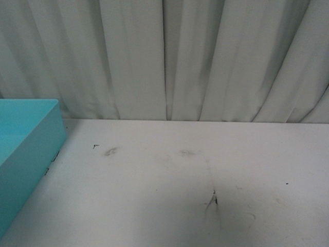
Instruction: Wind up and store yellow beetle toy
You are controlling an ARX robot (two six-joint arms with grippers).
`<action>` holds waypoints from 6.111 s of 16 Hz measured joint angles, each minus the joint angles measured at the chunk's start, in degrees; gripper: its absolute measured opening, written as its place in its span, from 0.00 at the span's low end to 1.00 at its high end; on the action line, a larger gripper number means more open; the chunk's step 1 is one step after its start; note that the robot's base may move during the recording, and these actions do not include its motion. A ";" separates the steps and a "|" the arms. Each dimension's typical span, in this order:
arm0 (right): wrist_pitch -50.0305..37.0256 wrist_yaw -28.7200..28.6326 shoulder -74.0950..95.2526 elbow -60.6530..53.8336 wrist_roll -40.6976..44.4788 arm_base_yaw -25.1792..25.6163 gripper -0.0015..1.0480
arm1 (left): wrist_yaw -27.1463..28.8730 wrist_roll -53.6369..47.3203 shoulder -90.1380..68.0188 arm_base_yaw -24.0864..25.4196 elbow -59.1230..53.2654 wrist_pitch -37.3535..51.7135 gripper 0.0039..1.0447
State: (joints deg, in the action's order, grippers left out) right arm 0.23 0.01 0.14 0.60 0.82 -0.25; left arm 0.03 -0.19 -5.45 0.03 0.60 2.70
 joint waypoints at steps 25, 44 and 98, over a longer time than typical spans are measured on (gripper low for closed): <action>-0.04 0.00 0.02 0.00 0.00 0.00 0.94 | 0.02 0.04 5.16 -0.04 0.00 -2.91 0.94; -0.04 0.02 0.00 0.00 0.00 0.00 0.94 | 0.00 0.04 5.16 -0.04 0.00 -2.84 0.94; 0.09 0.02 0.00 0.00 -0.22 0.00 0.94 | 0.00 0.15 5.16 -0.04 0.00 -3.02 0.94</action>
State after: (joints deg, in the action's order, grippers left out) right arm 0.32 0.03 0.14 0.60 0.60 -0.25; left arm 0.03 -0.03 -0.30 -0.01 0.60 -0.32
